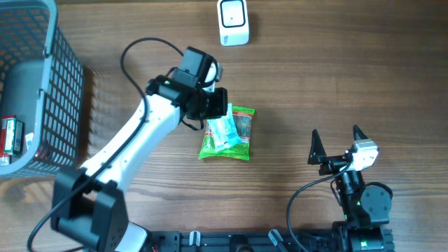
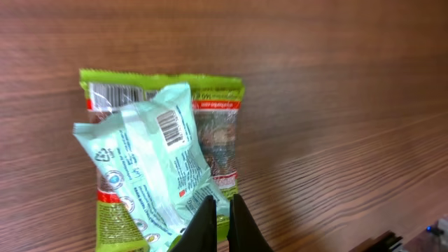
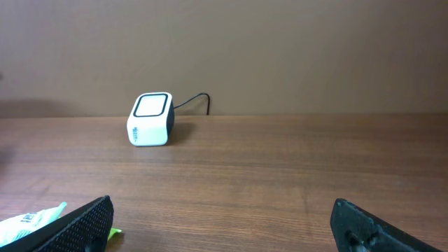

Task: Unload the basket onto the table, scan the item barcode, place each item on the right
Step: 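Lower the green packets onto the table and open the left gripper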

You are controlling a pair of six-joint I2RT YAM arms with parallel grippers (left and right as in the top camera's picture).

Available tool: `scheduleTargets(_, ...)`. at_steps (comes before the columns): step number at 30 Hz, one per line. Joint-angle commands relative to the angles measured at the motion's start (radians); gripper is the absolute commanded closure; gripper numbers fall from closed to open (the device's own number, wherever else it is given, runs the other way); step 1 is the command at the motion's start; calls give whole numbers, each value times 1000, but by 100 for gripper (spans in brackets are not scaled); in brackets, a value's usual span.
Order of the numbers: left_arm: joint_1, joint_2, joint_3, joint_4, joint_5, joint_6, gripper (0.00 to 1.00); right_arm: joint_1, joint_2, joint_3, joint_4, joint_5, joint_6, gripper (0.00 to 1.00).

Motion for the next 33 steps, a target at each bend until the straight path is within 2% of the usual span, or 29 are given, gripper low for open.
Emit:
scheduleTargets(1,4,104,-14,9,-22,13,95,-3,0,-1,3,10,-9,0)
scheduleTargets(12,4,283,-15,19,-13,18,96,-3,0,-1,3,10,-8,0)
scheduleTargets(16,29,262,-8,26,93,55,96,-3,0,-1,3,10,-9,0)
scheduleTargets(19,103,186,15,29,264,84,96,-3,0,-1,3,10,-9,0)
scheduleTargets(22,148,130,15,37,332,84,96,-3,0,-1,3,10,-9,0)
scheduleTargets(28,139,168,-18,26,332,130,96,-3,0,-1,3,10,-9,0)
scheduleTargets(33,134,236,-105,111,332,129,96,-3,0,-1,3,10,-9,0)
